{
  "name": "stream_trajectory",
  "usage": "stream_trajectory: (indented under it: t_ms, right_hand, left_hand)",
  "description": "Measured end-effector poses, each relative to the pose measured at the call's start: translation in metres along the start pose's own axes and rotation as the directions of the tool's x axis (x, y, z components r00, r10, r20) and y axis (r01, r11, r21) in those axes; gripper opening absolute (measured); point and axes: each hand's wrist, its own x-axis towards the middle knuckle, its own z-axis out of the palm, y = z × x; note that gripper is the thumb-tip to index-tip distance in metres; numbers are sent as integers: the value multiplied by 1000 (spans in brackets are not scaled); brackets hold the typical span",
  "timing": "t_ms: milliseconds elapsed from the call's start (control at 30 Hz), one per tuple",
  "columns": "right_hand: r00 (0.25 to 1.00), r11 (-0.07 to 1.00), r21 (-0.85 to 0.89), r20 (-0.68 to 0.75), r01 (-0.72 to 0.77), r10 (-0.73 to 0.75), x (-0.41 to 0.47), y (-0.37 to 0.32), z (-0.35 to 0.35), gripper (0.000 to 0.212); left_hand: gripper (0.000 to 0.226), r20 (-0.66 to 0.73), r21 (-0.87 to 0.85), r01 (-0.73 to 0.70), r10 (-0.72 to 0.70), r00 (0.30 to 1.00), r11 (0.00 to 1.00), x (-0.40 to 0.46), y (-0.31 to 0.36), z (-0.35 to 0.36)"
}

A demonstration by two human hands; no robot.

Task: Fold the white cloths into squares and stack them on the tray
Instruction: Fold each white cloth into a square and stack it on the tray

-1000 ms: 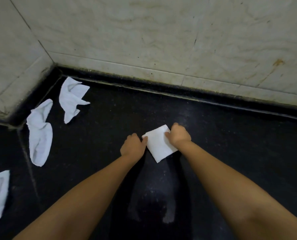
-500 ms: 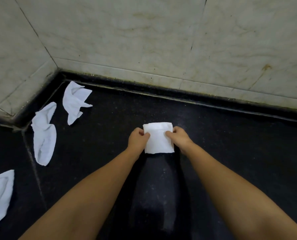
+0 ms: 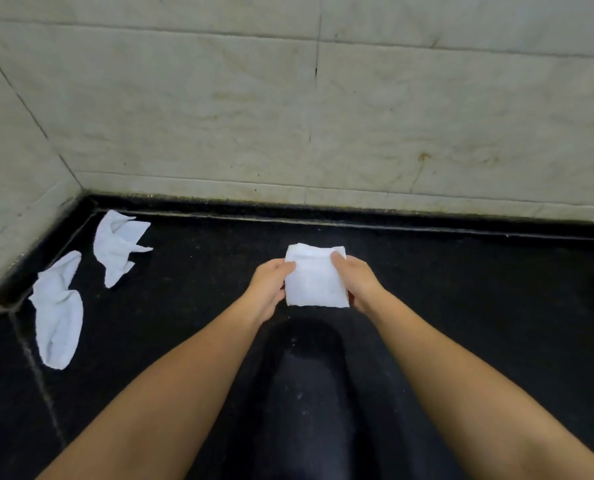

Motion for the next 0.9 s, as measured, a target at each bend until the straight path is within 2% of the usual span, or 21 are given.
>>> stream_trajectory:
  t_ms: [100, 200, 333, 467, 633, 900]
  right_hand:
    - [983, 984, -126, -120, 126, -141, -28, 7, -20, 31]
    - [940, 972, -137, -260, 192, -223, -60, 20, -40, 31]
    - [796, 962, -172, -541, 211, -272, -107, 51, -68, 39]
    - [618, 964, -206, -739, 170, -267, -167, 85, -103, 36]
    - [434, 975, -204, -873, 89, -222, -238, 123, -158, 35]
    - [230, 982, -180, -954, 62, -189, -346, 183, -274, 33]
  left_hand:
    - [33, 129, -48, 73, -66, 989, 996, -5, -3, 25]
    - [38, 212, 85, 87, -104, 972, 993, -18, -8, 56]
    - [31, 309, 282, -127, 35, 950, 951, -50, -24, 94]
    - [28, 456, 344, -333, 154, 876, 878, -94, -54, 138]
    - [28, 632, 352, -473, 167, 757, 808, -156, -93, 202]
    - [38, 779, 353, -660, 183, 600, 664, -251, -170, 323]
